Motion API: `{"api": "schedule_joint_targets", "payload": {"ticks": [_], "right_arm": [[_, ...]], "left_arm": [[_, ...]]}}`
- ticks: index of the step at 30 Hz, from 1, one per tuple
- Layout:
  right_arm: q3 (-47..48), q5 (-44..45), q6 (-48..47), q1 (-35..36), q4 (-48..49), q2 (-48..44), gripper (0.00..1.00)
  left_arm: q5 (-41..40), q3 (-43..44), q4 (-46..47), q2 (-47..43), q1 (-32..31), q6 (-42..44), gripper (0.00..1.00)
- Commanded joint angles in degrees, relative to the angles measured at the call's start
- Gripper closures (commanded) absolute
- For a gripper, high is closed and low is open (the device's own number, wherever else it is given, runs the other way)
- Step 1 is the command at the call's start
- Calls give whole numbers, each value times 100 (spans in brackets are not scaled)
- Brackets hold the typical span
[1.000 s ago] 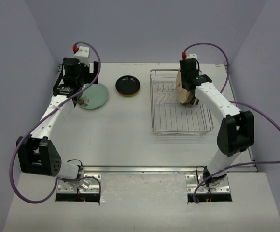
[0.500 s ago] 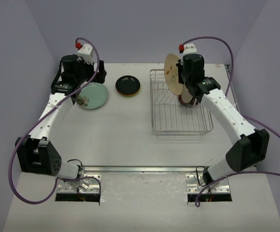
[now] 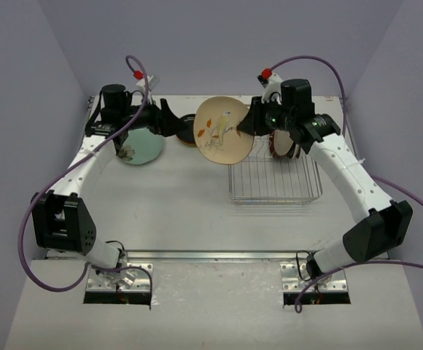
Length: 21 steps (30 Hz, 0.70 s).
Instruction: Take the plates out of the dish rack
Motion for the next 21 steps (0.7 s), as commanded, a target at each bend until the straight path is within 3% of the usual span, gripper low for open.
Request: {"api": "schedule_joint_targets", "payload": {"ticks": [1, 7, 16, 19, 21], "right_arm": [[320, -1578, 634, -10, 1049, -69, 100], [141, -2129, 981, -10, 1392, 59, 100], [-12, -2501, 1353, -10, 1828, 349, 100], [-65, -2594, 1507, -10, 1956, 414, 100], [-77, -2658, 1579, -10, 2036, 466, 100]], "left_arm": [[1094, -136, 494, 81, -23, -521, 18], [1561, -356, 712, 103, -35, -733, 33], [2376, -1027, 2317, 58, -41, -2128, 60], [2428, -1086, 2430, 47, -41, -2280, 74], [2445, -1082, 2434, 61, -36, -2331, 94]]}}
